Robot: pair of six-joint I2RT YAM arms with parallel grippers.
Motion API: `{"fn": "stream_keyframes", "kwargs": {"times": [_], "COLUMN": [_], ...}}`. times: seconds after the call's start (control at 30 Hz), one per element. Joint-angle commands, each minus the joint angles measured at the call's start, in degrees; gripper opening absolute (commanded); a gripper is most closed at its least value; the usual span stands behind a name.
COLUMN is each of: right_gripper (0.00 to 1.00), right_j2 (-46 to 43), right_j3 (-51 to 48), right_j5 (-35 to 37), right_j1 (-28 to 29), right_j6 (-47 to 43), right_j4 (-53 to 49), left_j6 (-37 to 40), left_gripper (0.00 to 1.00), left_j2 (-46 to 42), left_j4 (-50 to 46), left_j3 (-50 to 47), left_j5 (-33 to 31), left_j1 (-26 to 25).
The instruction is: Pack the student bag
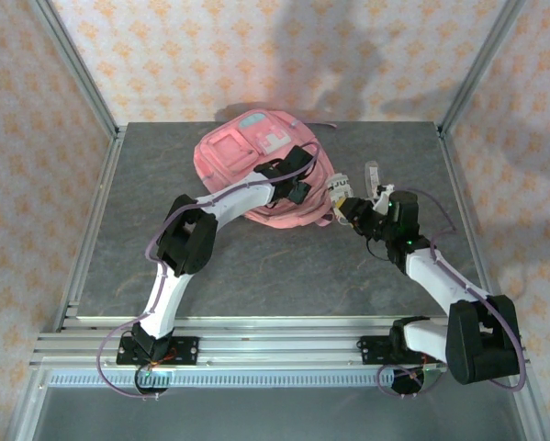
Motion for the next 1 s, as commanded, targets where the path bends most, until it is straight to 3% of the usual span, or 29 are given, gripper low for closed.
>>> {"fn": "stream_keyframes", "kwargs": {"times": [0.0, 0.1, 0.33, 0.43, 0.57, 0.67, 0.7, 0.83, 0.9, 0.97], "right_gripper": [0.31, 0.31, 0.3, 0.3, 0.31, 0.31, 0.31, 0.31, 0.3, 0.3], "right_j2": [-1.3, -0.9, -1.3, -1.3, -1.1, -0.8, -0.6, -0.7, -1.0, -1.2], "right_j3": [-0.6, -0.7, -0.6, -0.5, -0.4, -0.2, -0.1, 0.1, -0.2, -0.5], "right_j5": [0.2, -0.1, -0.1, -0.1, 0.0, -0.1, -0.2, 0.0, 0.3, 0.4], "right_j1": [-0.3, -0.3, -0.3, -0.4, -0.4, -0.3, -0.3, -0.3, -0.3, -0.4], "right_j6": [-1.2, -1.0, -1.1, -1.2, -1.2, -1.1, -1.2, -1.2, -1.3, -1.2], "right_j4": [1.8, 2.1, 1.8, 1.5, 1.5, 1.6, 1.5, 1.2, 1.1, 1.2], "left_j6": [-0.6, -0.8, 1.7, 3.2, 3.8, 6.8, 7.9, 8.3, 7.6, 7.2], "left_gripper": [0.71, 0.71, 0.71, 0.71, 0.71, 0.7, 0.64, 0.11, 0.0, 0.0], "left_j2": [-0.3, -1.0, 2.7, 3.1, 3.3, 3.6, 4.0, 6.0, 6.0, 4.9], "left_j4": [-0.8, -0.2, -1.7, 1.3, 3.7, 7.5, 8.1, 8.1, 7.2, 6.9], "left_j3": [0.7, 0.8, 1.4, -1.2, -3.4, -5.8, -6.2, -6.4, -5.9, -5.7], "left_j5": [6.5, 7.5, -4.5, -9.3, -11.1, -18.6, -20.1, -20.7, -19.9, -19.2], "left_j1": [-0.2, -0.2, -0.3, -0.7, -1.4, -2.7, -2.9, -2.6, -2.3, -2.2]}}
